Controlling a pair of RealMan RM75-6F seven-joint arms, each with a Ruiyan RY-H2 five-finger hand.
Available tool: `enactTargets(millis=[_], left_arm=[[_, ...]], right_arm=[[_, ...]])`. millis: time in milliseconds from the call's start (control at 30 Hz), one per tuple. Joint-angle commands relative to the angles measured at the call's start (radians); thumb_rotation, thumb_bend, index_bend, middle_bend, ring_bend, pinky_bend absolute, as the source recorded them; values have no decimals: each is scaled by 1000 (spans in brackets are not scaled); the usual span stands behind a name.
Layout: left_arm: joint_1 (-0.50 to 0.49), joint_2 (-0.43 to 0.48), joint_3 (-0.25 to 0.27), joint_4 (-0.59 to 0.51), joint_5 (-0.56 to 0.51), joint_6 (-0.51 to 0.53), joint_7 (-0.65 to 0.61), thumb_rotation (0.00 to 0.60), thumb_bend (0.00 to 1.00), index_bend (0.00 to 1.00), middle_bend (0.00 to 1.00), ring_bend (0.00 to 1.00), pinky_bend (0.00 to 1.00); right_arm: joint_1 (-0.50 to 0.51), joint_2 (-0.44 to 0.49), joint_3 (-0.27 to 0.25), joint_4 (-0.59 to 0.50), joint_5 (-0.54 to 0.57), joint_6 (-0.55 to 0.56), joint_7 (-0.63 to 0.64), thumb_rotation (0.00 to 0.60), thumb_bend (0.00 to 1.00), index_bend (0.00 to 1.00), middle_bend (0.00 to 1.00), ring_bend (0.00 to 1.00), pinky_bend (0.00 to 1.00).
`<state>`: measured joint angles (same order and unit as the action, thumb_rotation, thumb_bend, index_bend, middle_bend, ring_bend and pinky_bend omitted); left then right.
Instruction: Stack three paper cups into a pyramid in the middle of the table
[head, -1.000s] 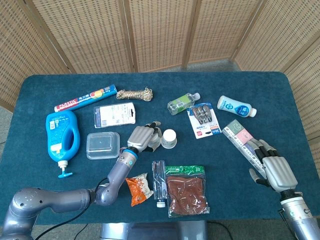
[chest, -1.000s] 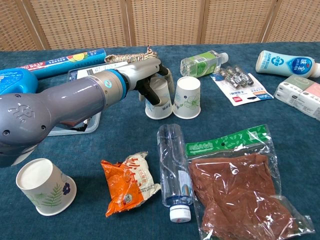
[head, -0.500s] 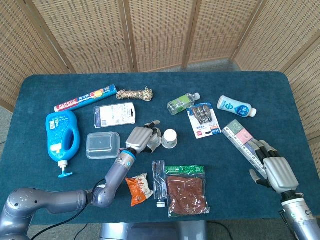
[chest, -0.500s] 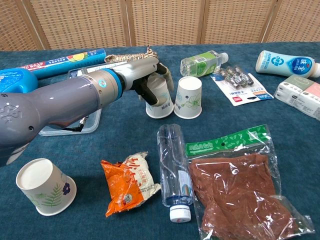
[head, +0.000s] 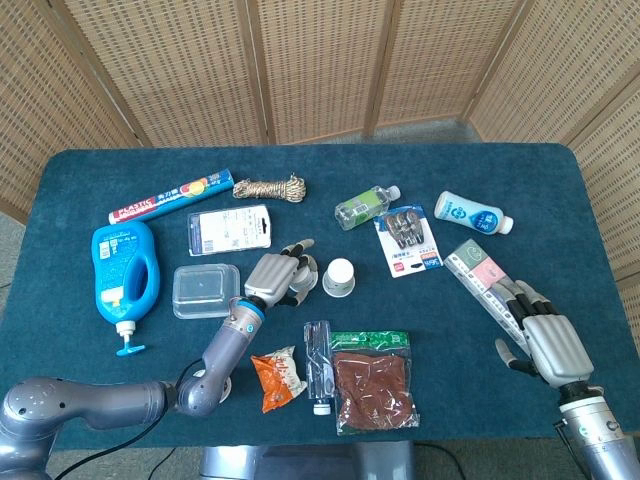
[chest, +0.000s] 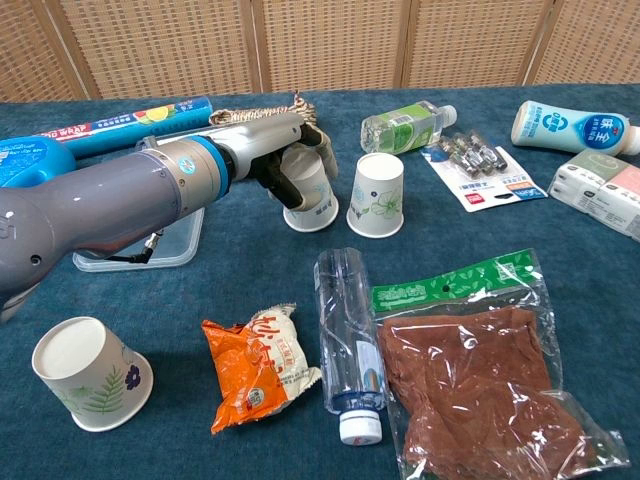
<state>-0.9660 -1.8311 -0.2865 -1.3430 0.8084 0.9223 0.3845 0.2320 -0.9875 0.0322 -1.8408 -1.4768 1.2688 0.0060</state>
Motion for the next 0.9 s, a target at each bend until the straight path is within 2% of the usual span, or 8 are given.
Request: enactTargets(millis=[33, 567, 900], left_arm=[[-3, -6, -3, 4, 0, -4, -2, 600, 462, 334, 101, 173, 503], [-13, -26, -22, 6, -31, -15, -3, 600, 457, 322, 89, 170, 505], [-14, -2, -23, -21, -67, -30, 7, 600, 432, 235, 38, 113, 481]], right_arm=[[-2, 2, -1, -1, -1, 2, 1, 600, 465, 73, 54, 0, 167], [-11, 6, -3, 4, -5, 8, 13, 600, 464, 73, 54, 0, 166], [-12, 7, -2, 6, -7, 7, 19, 600, 469, 73, 55, 0, 167]])
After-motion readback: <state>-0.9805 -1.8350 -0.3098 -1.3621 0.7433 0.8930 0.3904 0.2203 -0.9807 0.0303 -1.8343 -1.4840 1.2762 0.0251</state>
